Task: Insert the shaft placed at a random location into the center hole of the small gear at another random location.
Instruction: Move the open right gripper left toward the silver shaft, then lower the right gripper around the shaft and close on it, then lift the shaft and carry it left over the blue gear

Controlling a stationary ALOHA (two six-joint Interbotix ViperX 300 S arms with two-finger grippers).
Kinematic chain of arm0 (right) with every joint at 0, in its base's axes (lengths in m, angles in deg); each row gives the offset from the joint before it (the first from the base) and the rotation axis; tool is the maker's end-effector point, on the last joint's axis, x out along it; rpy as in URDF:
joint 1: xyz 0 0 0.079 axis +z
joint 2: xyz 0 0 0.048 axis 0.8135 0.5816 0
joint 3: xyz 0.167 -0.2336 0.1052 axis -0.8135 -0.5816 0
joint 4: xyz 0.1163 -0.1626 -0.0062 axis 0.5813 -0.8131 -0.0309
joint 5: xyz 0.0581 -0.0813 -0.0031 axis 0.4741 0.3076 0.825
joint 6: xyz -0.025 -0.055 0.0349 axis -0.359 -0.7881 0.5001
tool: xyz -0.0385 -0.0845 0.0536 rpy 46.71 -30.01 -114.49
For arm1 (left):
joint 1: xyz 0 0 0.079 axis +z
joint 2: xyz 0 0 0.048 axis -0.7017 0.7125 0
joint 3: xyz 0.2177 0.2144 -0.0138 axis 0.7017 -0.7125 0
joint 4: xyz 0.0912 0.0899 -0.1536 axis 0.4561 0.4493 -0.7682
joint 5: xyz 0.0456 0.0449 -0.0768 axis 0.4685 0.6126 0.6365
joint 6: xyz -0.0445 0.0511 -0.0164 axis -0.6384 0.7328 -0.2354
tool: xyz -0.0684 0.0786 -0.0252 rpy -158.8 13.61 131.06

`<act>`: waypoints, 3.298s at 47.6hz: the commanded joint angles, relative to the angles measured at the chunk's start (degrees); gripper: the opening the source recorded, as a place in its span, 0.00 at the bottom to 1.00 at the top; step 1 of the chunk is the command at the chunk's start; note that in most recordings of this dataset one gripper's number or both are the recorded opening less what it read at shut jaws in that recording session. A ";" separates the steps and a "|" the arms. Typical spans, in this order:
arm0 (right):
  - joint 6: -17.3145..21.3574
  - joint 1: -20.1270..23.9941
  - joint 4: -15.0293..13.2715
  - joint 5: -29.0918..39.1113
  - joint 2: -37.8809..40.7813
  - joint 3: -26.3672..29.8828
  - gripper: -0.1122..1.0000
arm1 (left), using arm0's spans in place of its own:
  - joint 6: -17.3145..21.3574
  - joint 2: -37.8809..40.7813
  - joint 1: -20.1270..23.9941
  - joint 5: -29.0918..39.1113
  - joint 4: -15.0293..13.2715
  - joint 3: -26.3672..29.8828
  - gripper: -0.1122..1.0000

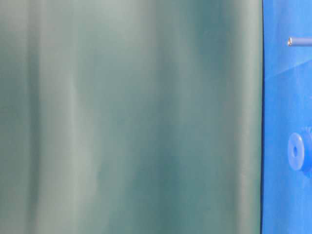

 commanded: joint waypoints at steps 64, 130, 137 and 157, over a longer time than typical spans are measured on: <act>0.62 -13.97 10.11 -27.16 53.09 3.16 0.73 | -0.18 -0.62 -0.26 1.76 0.26 0.09 0.10; 3.43 -11.87 10.72 -31.03 59.15 4.13 0.12 | -0.88 -3.08 -0.26 4.39 0.26 -0.44 0.10; 3.34 -11.87 10.72 -26.02 53.53 4.57 0.12 | -0.88 -3.78 -0.35 5.10 0.26 -0.35 0.10; 2.64 -11.87 10.72 -15.38 44.82 6.42 0.12 | -0.88 -3.87 -0.35 5.27 0.26 -0.53 0.10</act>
